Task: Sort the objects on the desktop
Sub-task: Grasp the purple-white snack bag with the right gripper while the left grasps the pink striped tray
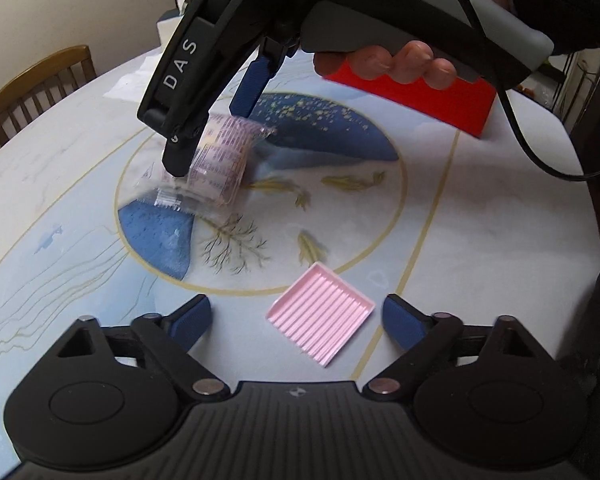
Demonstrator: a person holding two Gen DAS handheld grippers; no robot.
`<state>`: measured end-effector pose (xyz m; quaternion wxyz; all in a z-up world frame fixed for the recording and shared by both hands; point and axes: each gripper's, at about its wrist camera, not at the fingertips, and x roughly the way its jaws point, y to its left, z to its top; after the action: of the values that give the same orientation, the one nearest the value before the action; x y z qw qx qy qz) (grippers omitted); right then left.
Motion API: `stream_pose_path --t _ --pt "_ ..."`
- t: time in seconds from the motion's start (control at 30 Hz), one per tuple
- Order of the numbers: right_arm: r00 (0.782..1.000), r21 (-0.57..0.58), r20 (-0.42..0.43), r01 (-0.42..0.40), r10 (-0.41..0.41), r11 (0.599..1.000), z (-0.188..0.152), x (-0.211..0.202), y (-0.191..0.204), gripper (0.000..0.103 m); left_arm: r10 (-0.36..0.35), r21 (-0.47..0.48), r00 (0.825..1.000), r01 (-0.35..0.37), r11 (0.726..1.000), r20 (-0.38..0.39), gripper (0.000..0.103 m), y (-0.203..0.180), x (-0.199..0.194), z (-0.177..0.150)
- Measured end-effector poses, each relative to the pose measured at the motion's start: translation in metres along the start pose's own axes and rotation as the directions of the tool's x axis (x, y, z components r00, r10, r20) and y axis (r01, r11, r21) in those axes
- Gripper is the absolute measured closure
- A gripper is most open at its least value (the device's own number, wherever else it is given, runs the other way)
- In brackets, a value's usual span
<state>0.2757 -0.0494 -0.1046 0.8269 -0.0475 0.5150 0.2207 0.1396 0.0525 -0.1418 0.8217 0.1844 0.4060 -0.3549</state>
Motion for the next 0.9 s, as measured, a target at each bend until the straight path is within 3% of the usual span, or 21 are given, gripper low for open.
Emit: stream_pose_path --t 0.17,0.4,0.47,0.63,0.7,0.9 --pt "0.999 -0.038 -0.032 0.017 -0.018 0.999 0.0 0.014 0.005 0.021 -0.003 0.002 1.0 0.003 1.0 0.023 0.027 0.003 -0.003 -0.001" --pt "0.997 -0.057 -0.067 0.023 -0.027 0.998 -0.001 0.025 0.01 0.02 -0.027 0.038 0.999 0.026 0.999 0.041 0.038 0.002 -0.005 -0.001" --pt "0.998 -0.069 -0.062 0.029 -0.033 0.997 0.0 0.025 0.012 0.022 -0.03 0.04 0.998 0.028 0.999 0.047 0.05 0.002 -0.006 0.0" --pt "0.998 -0.064 -0.058 0.025 -0.029 0.998 -0.002 0.023 0.01 0.026 -0.031 0.039 0.999 0.03 0.999 0.042 0.05 0.002 -0.005 0.002" --pt "0.998 -0.058 -0.057 0.02 -0.024 0.998 -0.003 0.02 0.008 0.035 -0.025 0.034 0.999 0.024 0.999 0.038 0.05 0.001 -0.005 0.003" --pt "0.998 -0.008 -0.06 0.003 -0.004 1.0 -0.016 0.007 -0.003 0.043 0.001 -0.014 0.999 0.0 1.0 0.033 0.05 -0.001 -0.005 0.004"
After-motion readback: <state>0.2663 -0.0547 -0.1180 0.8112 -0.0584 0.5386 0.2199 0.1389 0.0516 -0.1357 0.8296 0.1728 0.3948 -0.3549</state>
